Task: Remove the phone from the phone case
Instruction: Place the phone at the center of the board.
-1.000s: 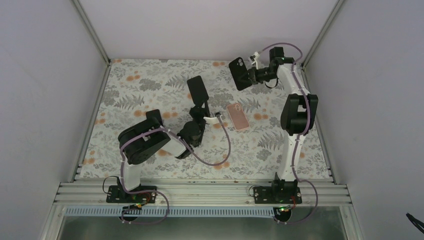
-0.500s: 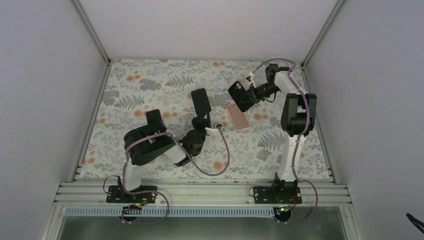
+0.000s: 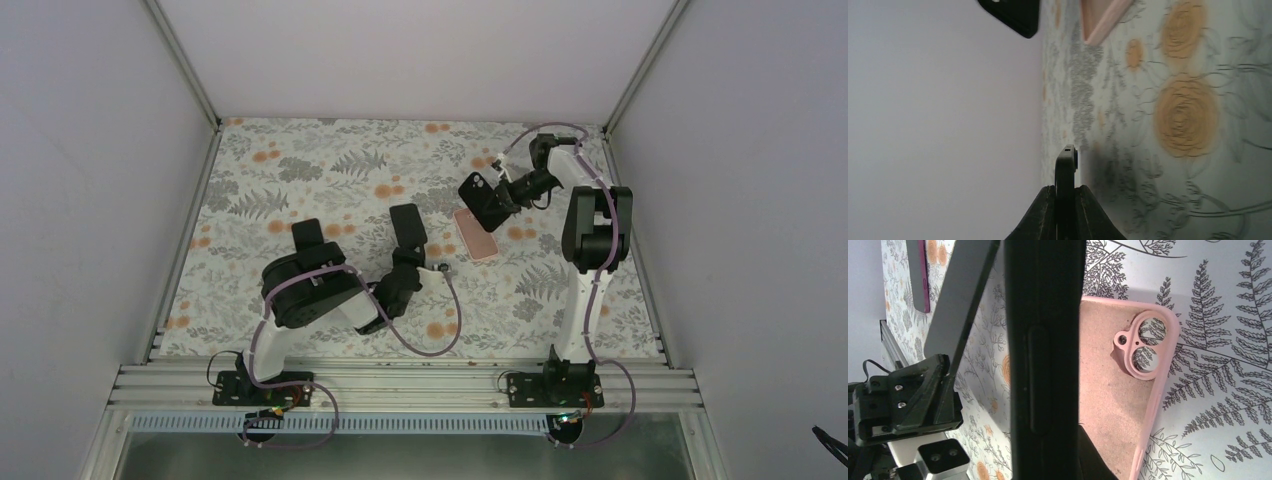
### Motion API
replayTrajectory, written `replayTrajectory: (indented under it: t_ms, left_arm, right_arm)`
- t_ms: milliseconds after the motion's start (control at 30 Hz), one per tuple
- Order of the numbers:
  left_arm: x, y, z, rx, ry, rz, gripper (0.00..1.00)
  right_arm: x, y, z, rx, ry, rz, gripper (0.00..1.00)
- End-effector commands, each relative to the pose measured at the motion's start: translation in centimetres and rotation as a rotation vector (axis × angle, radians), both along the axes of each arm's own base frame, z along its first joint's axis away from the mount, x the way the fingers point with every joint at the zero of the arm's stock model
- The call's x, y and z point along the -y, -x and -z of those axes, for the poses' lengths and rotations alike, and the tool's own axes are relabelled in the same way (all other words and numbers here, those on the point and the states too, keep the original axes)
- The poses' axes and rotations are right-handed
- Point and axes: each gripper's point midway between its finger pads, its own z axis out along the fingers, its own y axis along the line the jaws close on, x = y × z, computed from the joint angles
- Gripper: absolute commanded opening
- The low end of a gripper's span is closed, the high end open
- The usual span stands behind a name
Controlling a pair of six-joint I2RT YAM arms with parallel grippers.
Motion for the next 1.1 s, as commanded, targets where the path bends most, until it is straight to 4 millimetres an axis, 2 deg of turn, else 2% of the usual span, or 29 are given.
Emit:
replayTrajectory:
  t_ms: [0,133,200,300,400,500,667,733,833,900,1000,1067]
  left_arm:
    - [1.2,0.6,1.2,-0.076,0.005,0.041,0.11]
    - [1.7,1.4,3.2,-0.183,-0.022,0.083,0.12]
    - [1.9,2.0,4.0,-0.238,-0.037,0.092,0.15]
    - [2.3,3.1,4.8,-0.303,-0.053,0.125,0.33]
    - [2.9,4.6,5.7,-0.392,-0.083,0.169,0.47]
    - [3.0,6.8,6.6,-0.524,-0.123,0.225,0.56]
    - [3.4,10.6,6.8,-0.762,-0.177,0.31,0.77]
    - [4.0,12.2,5.9,-0.877,-0.176,0.351,0.83]
    - [4.4,13.0,4.6,-0.971,-0.159,0.336,0.86]
    - [4.4,13.5,3.2,-1.016,-0.158,0.341,0.87]
    - [5.0,14.5,-0.3,-1.094,-0.115,0.373,0.89]
    - [5.6,15.4,-3.9,-1.18,-0.058,0.412,0.89]
  right_arm:
    - [-0.1,0.3,-1.8,0.035,0.009,-0.011,0.03]
    - [0.3,0.2,-1.9,0.064,0.081,-0.014,0.03]
    - [0.6,0.4,-1.6,0.063,0.12,-0.018,0.05]
    - [1.0,0.9,-1.1,0.05,0.155,-0.031,0.09]
    - [1.4,1.4,-0.7,0.038,0.177,-0.042,0.17]
    - [1.5,2.2,-0.4,0.026,0.186,-0.059,0.27]
    - [2.2,3.3,-0.5,0.037,0.225,-0.084,0.44]
    - [2.6,3.4,-0.9,0.059,0.253,-0.094,0.54]
    - [3.8,3.2,-1.9,0.121,0.326,-0.103,0.68]
    - [4.6,2.9,-3.0,0.179,0.378,-0.105,0.74]
    - [5.2,2.8,-5.8,0.294,0.42,-0.105,0.82]
    - [5.7,2.6,-8.0,0.39,0.454,-0.087,0.86]
